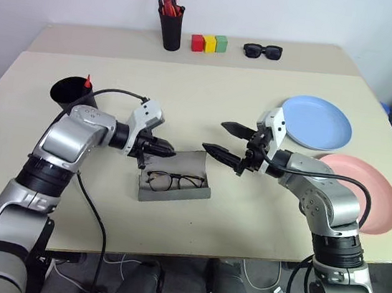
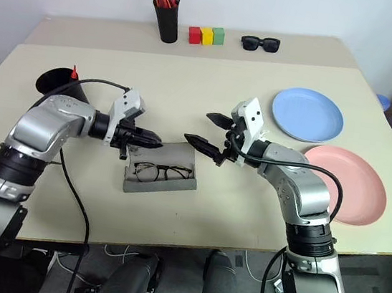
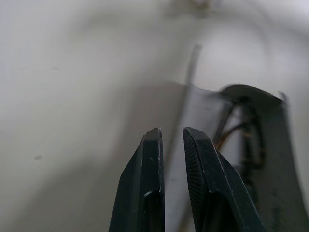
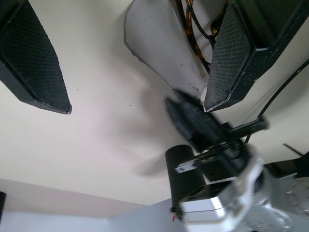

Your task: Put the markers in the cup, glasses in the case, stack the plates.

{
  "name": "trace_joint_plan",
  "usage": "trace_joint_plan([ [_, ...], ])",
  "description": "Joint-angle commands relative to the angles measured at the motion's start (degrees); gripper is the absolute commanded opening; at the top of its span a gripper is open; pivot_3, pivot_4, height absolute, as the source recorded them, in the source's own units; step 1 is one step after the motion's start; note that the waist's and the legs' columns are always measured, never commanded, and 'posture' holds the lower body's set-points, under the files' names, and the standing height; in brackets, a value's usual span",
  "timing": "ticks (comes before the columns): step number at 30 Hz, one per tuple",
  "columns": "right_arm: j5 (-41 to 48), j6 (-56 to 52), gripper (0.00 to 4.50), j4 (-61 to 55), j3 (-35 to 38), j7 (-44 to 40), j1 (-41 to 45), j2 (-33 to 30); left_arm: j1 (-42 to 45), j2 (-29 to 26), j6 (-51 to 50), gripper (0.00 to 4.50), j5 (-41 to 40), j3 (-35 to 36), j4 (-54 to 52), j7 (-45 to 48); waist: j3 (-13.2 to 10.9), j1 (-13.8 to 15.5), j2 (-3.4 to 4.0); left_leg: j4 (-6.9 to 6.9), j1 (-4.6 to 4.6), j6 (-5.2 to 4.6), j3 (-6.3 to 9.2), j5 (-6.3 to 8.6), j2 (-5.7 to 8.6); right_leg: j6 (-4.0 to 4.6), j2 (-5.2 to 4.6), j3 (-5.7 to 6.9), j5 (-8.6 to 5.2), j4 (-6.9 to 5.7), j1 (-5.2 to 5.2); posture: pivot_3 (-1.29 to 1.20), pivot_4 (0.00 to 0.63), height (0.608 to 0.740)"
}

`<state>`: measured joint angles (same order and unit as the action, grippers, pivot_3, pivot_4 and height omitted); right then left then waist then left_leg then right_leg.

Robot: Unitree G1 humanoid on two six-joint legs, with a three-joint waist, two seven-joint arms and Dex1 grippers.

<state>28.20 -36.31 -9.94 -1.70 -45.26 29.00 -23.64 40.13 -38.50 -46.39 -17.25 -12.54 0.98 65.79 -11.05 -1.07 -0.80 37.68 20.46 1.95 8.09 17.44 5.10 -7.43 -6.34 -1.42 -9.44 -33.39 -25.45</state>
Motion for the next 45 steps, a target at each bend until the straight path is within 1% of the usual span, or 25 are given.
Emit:
trace_joint_plan([
  [1,-0.1,1.7,4.5,-1.5,0.1,-0.1,0.8,-0.2,-2.1,-2.2,-1.6,0.66,-1.3,0.5,-5.5,0.1,0.0,0.0,0.0,0.01,-0.01,0.0,-0.01,0.0,0.0,0.0,0.0,0.0,0.0,-0.01,0.01,0.0,0.15,0.74],
  [3,-0.2,1.8,4.5,-1.0,-0.1,-0.1,1.2,-0.2,-3.6,-2.7,-2.4,0.66,-2.0,0.7,-7.4,-0.3,0.0,0.0,0.0,0.01,-0.02,0.0,-0.01,0.0,0.0,0.0,0.0,0.0,0.0,-0.01,0.02,0.0,0.15,0.74],
  [5,0.0,1.7,4.5,-0.5,0.0,-0.3,1.6,-0.1,-3.4,0.2,-0.6,0.66,-2.0,3.3,-5.8,-4.3,0.0,0.1,0.0,0.0,-0.03,0.0,0.0,0.0,0.0,0.0,0.0,0.0,0.0,-0.01,0.02,0.0,0.15,0.74],
  [7,-0.6,2.0,4.5,-0.2,-0.5,-0.3,1.9,-0.1,-3.1,0.1,-0.1,0.66,-2.8,3.8,-5.2,-3.8,0.0,0.2,-0.01,0.02,-0.01,0.0,0.01,0.0,0.0,0.0,0.0,0.0,0.0,-0.03,0.02,0.0,0.15,0.74],
  [9,-0.4,2.1,4.5,0.1,-0.4,-0.3,2.1,0.3,-2.1,1.3,-1.4,0.66,-4.6,5.9,-4.6,-4.8,0.0,0.2,-0.01,0.06,0.0,0.01,0.0,-0.01,0.0,0.0,0.01,0.0,0.0,-0.02,0.02,0.0,0.15,0.74],
  [11,-0.5,2.1,4.5,0.3,-0.6,-0.2,2.3,0.3,-2.2,0.3,1.0,0.66,-4.2,5.5,-4.9,-3.8,0.0,0.2,-0.01,0.05,0.0,0.01,0.01,0.0,0.0,0.0,0.01,0.0,0.0,-0.02,0.02,0.0,0.15,0.74],
  [13,-0.6,2.2,4.5,0.4,-0.9,-0.3,2.4,0.4,-0.8,1.6,1.0,0.66,-4.3,7.1,-2.9,-6.1,0.0,0.2,-0.01,0.05,0.0,0.01,0.0,0.0,0.0,0.0,0.0,0.0,0.0,-0.01,0.02,0.0,0.15,0.74],
  [19,-1.0,2.7,4.5,0.4,-1.4,0.0,2.3,0.7,2.6,4.3,11.3,0.66,1.4,8.1,6.9,-14.1,0.0,0.3,-0.02,0.1,0.0,0.02,0.0,-0.01,0.01,0.01,0.0,0.0,0.01,-0.03,0.03,0.0,0.15,0.74],
  [24,-1.1,3.0,4.5,0.3,-1.7,0.5,2.2,1.0,3.3,6.0,10.2,0.66,1.4,8.7,10.0,-16.1,0.0,0.2,-0.02,0.1,0.02,0.02,-0.01,-0.01,0.02,0.01,0.0,0.0,0.01,-0.01,0.01,0.0,0.15,0.74],
  [25,-1.2,3.1,4.5,0.2,-1.7,0.6,2.2,1.1,3.0,5.5,10.4,0.66,1.8,8.0,10.4,-15.3,0.0,0.2,-0.02,0.1,0.02,0.02,-0.01,-0.01,0.02,0.01,0.0,0.0,0.01,-0.01,0.01,0.0,0.15,0.74],
  [29,-1.2,3.2,4.5,0.0,-1.7,1.0,2.2,1.1,0.1,2.0,4.4,0.66,0.7,4.1,7.9,-8.9,0.0,-0.1,0.0,0.1,0.01,0.01,-0.01,-0.01,0.02,0.01,0.0,0.0,0.01,-0.03,0.01,0.0,0.15,0.74],
  [31,-1.2,3.2,4.5,-0.1,-1.7,1.0,2.2,1.0,-1.4,-1.4,0.4,0.66,-1.2,2.1,4.3,-3.8,0.0,-0.2,0.0,0.08,0.0,0.0,-0.03,0.0,0.02,0.01,0.0,0.0,0.01,-0.03,0.01,0.0,0.15,0.74],
  [33,-1.2,3.2,4.5,-0.4,-1.7,1.1,2.2,0.8,-1.7,-2.6,-3.3,0.66,-3.5,2.4,2.5,-1.6,0.0,-0.1,0.0,0.08,0.02,0.0,-0.02,0.0,0.01,0.01,0.02,-0.01,0.01,-0.03,0.0,0.0,0.15,0.74],
  [38,-1.4,3.4,4.5,-0.4,-1.9,1.0,2.2,0.5,-2.3,-4.2,-6.0,0.66,-5.5,2.4,-1.4,0.6,0.0,0.2,0.0,0.18,0.02,0.0,0.0,0.0,0.01,0.01,0.01,0.0,0.01,-0.06,0.04,0.0,0.15,0.74],
  [42,-1.9,3.8,4.5,-0.1,-1.8,0.8,2.5,0.3,-5.2,-6.4,-5.1,0.66,-6.4,1.3,-6.9,2.8,0.0,-0.1,0.0,0.16,0.01,-0.01,0.0,0.01,0.01,0.01,0.01,0.0,0.01,-0.07,0.03,0.0,0.15,0.74],
  [45,-1.8,3.4,4.5,0.2,-1.4,0.9,2.7,0.3,-8.0,-6.8,-4.0,0.66,-7.2,1.8,-11.6,2.4,0.0,-0.1,0.0,0.15,0.01,-0.01,-0.01,0.01,0.0,0.02,0.02,-0.01,0.01,-0.07,0.02,0.0,0.15,0.74],
])
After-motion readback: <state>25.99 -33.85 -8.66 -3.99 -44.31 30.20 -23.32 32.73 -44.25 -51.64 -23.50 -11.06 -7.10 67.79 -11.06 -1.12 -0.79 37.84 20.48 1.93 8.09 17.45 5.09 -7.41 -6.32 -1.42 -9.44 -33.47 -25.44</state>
